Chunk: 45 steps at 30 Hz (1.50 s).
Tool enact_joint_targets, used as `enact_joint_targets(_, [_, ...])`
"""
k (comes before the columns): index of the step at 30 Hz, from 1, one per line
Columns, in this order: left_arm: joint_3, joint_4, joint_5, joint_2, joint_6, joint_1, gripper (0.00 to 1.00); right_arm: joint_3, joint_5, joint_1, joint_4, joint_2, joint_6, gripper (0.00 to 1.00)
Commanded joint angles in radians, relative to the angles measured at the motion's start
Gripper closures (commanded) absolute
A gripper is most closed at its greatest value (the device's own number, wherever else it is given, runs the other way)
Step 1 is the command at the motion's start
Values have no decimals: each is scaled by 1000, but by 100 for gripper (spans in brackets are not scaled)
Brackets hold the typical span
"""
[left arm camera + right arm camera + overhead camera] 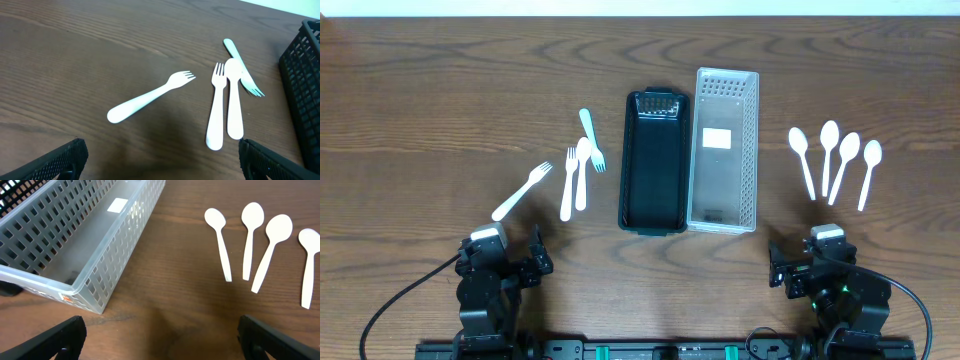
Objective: Pack container
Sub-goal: 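Raise both arms from rest toward the cutlery on each side, then lower the right gripper onto the leftmost white spoon and grasp it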
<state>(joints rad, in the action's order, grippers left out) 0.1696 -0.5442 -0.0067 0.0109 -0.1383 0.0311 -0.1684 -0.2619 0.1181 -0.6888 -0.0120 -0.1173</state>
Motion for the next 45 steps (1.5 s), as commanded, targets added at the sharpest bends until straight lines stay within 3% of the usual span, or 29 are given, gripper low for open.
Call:
enact_joint_targets(1, [-3, -1, -1, -6, -10, 4, 2, 3, -8, -9, 4, 6, -11, 1])
enact_joint_targets(20, [-3, 5, 0, -6, -11, 4, 2, 3, -24, -9, 39, 6, -11, 1])
enact_joint_targets(28, [100, 16, 71, 106, -120, 4, 2, -115, -93, -9, 108, -69, 79, 1])
enact_joint_targets(31, [204, 15, 71, 245, -122, 4, 2, -206, -93, -9, 78, -214, 106, 1])
enact_joint_targets(36, [452, -20, 71, 554, -117, 4, 2, -440, -94, -9, -2, -601, 105, 1])
enact_joint_targets(45, [951, -287, 71, 1117, 15, 5, 2, -975, -116, -5, -189, -1215, 101, 1])
